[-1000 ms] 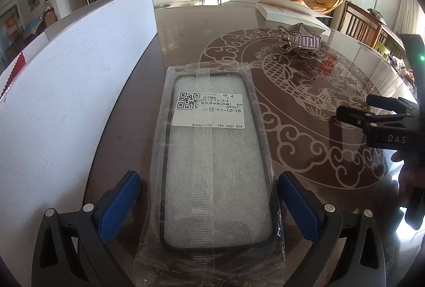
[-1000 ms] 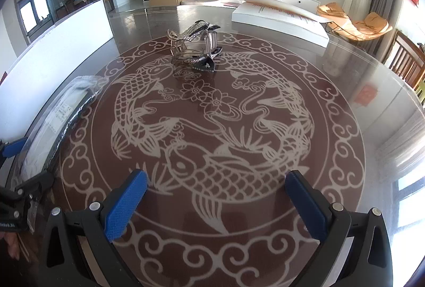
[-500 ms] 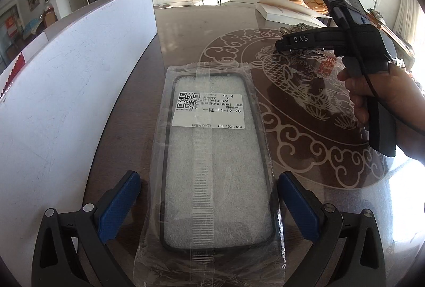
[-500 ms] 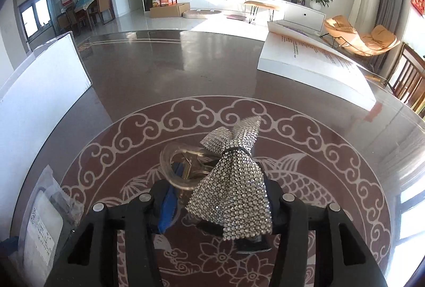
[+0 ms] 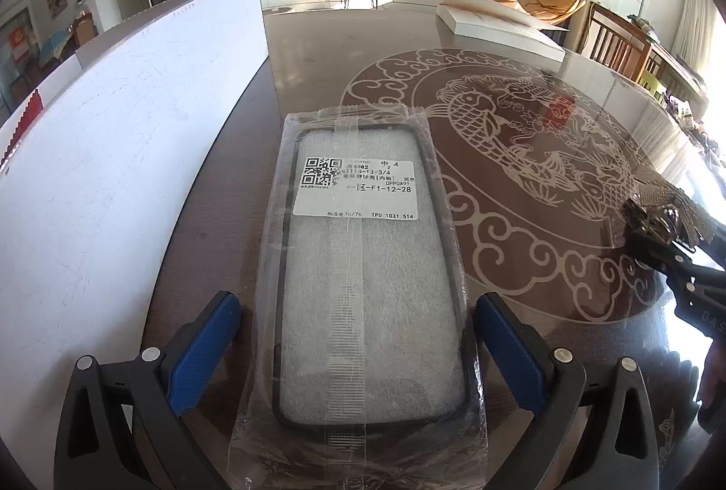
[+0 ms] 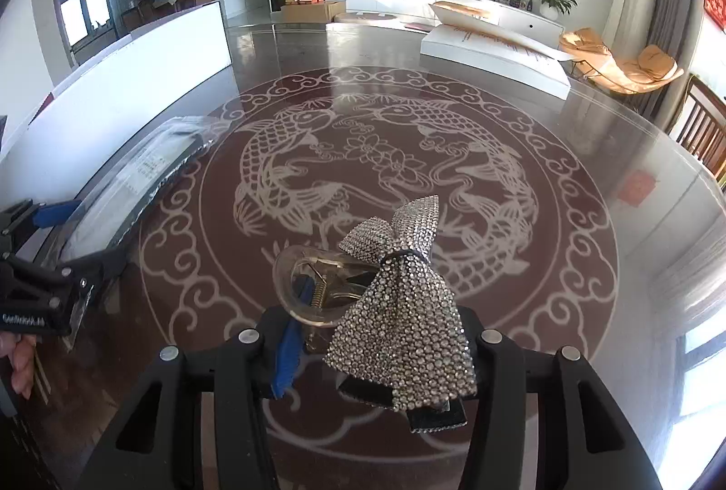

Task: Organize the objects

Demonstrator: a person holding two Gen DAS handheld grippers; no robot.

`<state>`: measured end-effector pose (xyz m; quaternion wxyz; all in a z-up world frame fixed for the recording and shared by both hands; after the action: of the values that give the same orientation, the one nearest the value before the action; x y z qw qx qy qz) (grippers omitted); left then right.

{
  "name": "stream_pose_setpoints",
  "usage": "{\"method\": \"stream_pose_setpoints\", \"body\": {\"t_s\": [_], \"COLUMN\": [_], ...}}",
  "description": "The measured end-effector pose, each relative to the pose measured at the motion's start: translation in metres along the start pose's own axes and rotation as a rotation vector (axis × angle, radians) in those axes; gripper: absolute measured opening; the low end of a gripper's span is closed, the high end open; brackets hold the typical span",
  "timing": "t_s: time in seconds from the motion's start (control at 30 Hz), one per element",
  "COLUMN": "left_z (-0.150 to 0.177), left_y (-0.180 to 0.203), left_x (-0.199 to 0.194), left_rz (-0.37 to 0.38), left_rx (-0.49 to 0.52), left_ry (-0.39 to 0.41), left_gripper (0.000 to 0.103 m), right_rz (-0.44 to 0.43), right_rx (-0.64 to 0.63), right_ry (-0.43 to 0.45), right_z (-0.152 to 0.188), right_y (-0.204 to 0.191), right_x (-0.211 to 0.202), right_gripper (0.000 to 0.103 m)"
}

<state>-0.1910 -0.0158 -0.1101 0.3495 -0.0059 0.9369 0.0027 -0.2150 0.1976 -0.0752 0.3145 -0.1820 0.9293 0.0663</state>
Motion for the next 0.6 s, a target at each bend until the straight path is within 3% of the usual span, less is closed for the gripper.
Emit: {"method": "stream_pose_setpoints", "body": {"t_s": [0.23, 0.3, 0.33, 0.37, 0.6], "left_z": [0.000, 0.000, 0.000, 0.000, 0.000], "left_y": [0.000, 0.000, 0.001, 0.001, 0.001], "left_x": [0.000, 0.000, 0.000, 0.001, 0.001], "left_rz": [0.000, 0.000, 0.000, 0.001, 0.000], "left_rx": [0.000, -0.001, 0.000, 0.000, 0.000], "left_ry": [0.000, 0.000, 0.000, 0.000, 0.000], "left_gripper": [0.103, 0.103, 0.103, 0.103, 0.103], "right_rz": [0.065, 0.090, 0.084, 0.090, 0.100], "right_rx": [0.046, 0.069, 0.090, 0.096, 0.082], "right_ry": [-0.002, -0.013, -0.029, -0.043, -0.049], "right_z": [0.028, 0.029, 0.031, 0.033, 0.032], "right_y": [0.011, 0.014, 0.016, 0.017, 0.018], "right_x": [-0.037, -0.037, -0.035, -0.033, -0.032], "right_gripper": [0.054, 0.064, 0.085, 0.099, 0.101]}}
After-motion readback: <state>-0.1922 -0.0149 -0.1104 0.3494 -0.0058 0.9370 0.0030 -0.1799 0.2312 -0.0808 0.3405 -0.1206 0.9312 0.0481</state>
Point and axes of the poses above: each gripper's, at about its wrist camera, not at the fingertips, and x roughly the way its jaws point, y to its right, z to its underside, the point moved 7 cm from there along x, roughly the way its jaws point, and after that the axes turned 14 degrees about y, right-handed, at the moved point
